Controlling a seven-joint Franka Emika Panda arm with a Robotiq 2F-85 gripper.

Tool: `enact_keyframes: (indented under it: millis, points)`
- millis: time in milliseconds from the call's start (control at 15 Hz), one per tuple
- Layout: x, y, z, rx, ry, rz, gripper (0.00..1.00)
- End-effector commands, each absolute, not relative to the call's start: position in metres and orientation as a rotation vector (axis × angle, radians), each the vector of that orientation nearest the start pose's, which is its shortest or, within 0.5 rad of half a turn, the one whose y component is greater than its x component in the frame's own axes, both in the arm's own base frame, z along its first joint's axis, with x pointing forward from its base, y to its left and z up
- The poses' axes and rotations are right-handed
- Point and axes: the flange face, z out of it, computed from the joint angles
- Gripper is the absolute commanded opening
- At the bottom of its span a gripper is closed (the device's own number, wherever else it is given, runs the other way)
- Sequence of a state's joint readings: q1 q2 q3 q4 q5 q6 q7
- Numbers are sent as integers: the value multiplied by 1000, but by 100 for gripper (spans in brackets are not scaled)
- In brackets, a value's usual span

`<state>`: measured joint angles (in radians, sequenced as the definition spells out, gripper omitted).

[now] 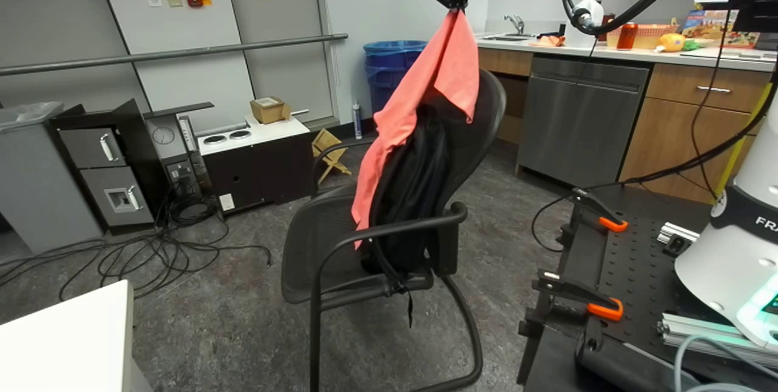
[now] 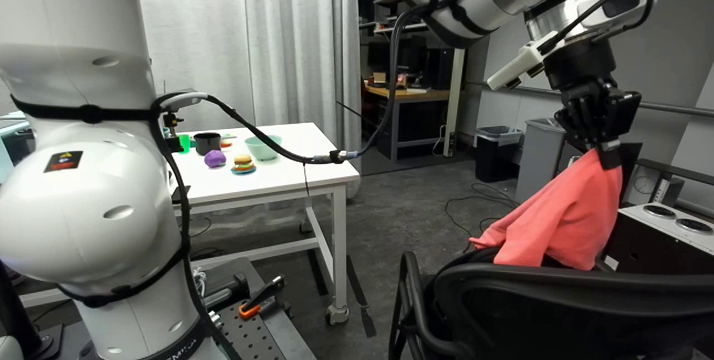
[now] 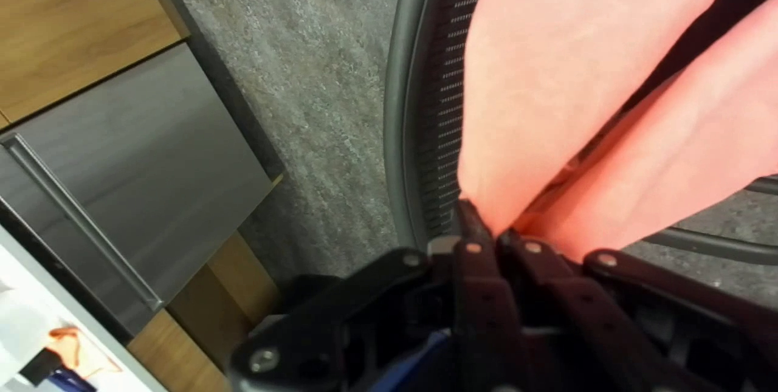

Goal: Hang the object on the chair

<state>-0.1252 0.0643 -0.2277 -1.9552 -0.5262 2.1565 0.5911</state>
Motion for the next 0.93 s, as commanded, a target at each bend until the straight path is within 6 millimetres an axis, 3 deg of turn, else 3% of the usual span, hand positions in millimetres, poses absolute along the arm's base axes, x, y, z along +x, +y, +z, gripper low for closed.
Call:
enact_keyframes:
  millis: [0,200,333,400,467,667,867]
  points:
    - [531,-214,471,-3339,1376,-434,1]
    - [526,-204,468,-3327,1464,-449,1]
    - [523,-174,451,-3323,1324,-392,1]
    - [521,-149,437,-3323,1214,-362,1]
    - [533,-182,446,-3332,1328,-375,4]
    - [530,-146,427,-3347,1225,-334,4]
    - [528,-147,428,-3342,1228,-336,4]
